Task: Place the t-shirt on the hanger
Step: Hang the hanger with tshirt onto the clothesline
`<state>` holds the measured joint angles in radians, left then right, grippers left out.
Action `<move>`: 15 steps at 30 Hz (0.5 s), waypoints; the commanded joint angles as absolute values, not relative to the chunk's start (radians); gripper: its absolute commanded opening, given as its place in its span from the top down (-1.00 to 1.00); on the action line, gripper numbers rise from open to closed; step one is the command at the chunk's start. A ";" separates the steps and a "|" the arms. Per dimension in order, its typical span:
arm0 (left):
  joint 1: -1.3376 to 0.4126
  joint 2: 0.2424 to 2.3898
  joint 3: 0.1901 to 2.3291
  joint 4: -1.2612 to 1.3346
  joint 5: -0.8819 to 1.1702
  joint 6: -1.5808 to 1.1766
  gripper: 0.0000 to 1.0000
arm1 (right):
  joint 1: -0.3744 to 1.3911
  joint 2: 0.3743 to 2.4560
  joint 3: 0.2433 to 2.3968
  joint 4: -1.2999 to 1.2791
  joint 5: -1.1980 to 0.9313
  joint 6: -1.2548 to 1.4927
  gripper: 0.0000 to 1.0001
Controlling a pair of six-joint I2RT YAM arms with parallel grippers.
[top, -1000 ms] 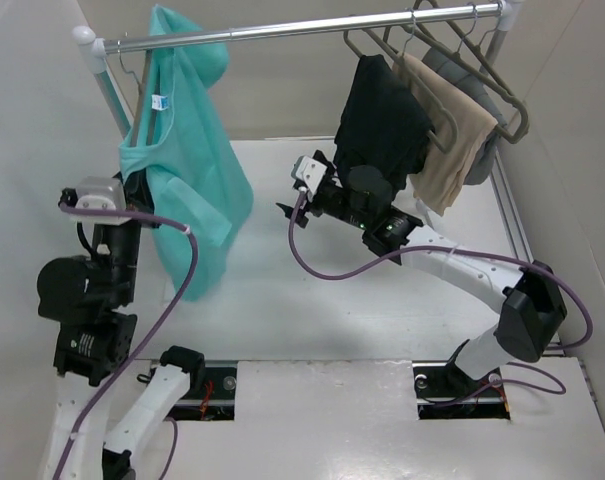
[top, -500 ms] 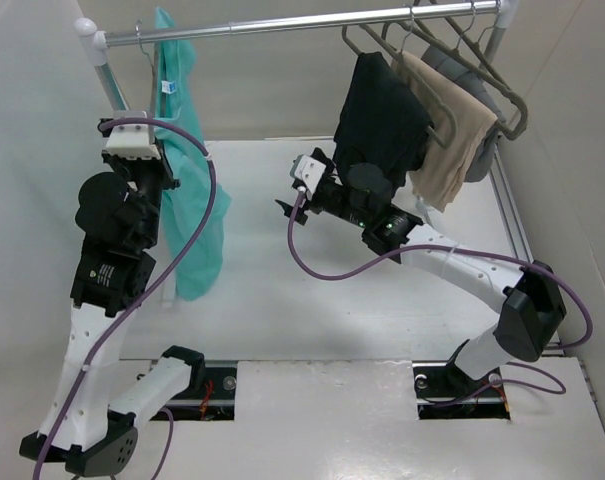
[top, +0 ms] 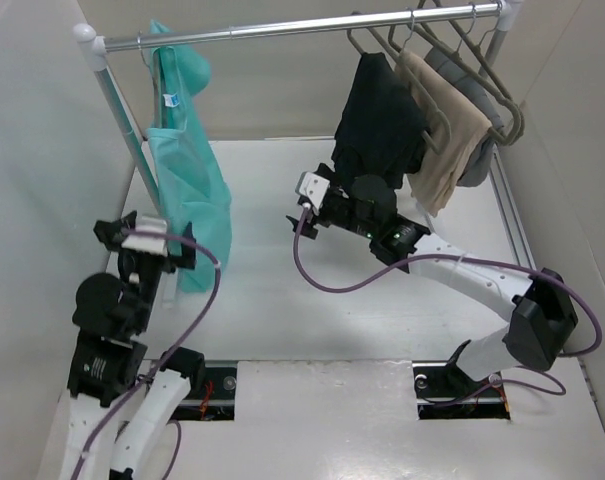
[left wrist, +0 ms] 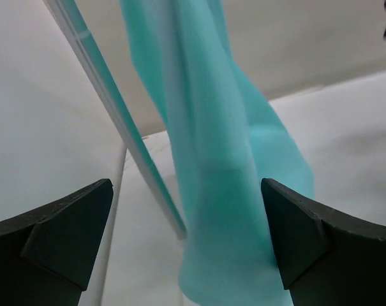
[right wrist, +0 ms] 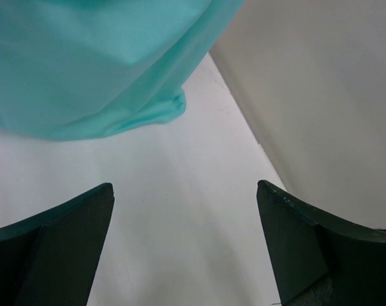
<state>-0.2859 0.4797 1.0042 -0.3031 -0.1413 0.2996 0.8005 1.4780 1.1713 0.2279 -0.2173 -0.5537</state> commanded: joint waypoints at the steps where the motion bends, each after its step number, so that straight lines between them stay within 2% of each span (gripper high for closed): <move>1: -0.285 0.342 0.898 -0.380 -0.055 0.480 -1.00 | 0.810 1.414 1.114 0.206 -0.227 -0.580 -0.95; 6: -0.285 0.100 0.729 -0.637 0.070 0.668 -1.00 | 0.810 1.321 0.956 0.167 -0.172 -0.620 -0.98; 8: -0.285 0.065 0.678 -0.705 0.074 0.721 -1.00 | 0.785 1.296 0.899 0.157 -0.128 -0.620 -0.98; 10: -0.285 0.055 0.590 -0.674 -0.095 0.739 -1.00 | 0.741 1.256 0.813 0.156 -0.094 -0.583 -0.98; 15: -0.285 0.144 0.421 -0.578 -0.290 0.769 -1.00 | 0.664 1.201 0.727 0.105 -0.014 -0.629 -0.98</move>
